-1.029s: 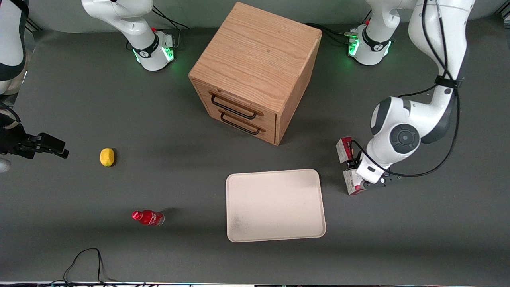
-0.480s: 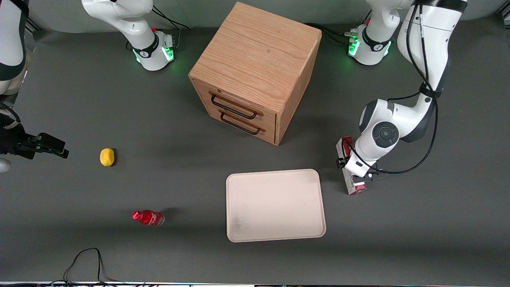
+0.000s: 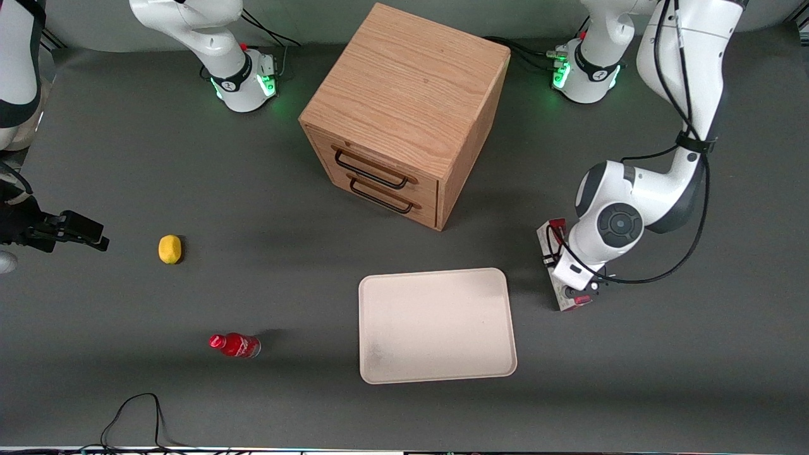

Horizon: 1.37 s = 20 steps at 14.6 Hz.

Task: Place red cookie box on tray
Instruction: 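Close the left gripper on the cookie box's upper end, then carry the box over the tray and lower it onto the tray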

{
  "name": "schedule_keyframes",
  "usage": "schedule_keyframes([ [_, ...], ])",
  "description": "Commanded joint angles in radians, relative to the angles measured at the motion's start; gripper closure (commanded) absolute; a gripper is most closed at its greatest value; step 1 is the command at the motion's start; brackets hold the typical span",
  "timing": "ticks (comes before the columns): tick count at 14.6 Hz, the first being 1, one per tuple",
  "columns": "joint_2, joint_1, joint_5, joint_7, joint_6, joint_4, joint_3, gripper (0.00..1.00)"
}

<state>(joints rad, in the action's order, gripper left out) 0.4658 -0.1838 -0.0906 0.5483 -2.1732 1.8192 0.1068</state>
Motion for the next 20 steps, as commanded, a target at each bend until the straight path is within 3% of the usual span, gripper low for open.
schedule_keyframes([
  [1,0.014,-0.011,-0.018,-0.066,0.179,-0.206,-0.007,1.0],
  [3,0.06,-0.013,0.0,-0.137,0.243,-0.346,-0.01,1.0],
  [9,0.243,-0.066,0.04,-0.13,0.429,-0.74,-0.013,1.0],
  [13,0.341,-0.12,0.046,-0.094,0.392,-0.827,-0.013,1.0],
  [20,0.491,-0.221,0.038,0.021,0.234,-0.828,-0.032,1.0],
])
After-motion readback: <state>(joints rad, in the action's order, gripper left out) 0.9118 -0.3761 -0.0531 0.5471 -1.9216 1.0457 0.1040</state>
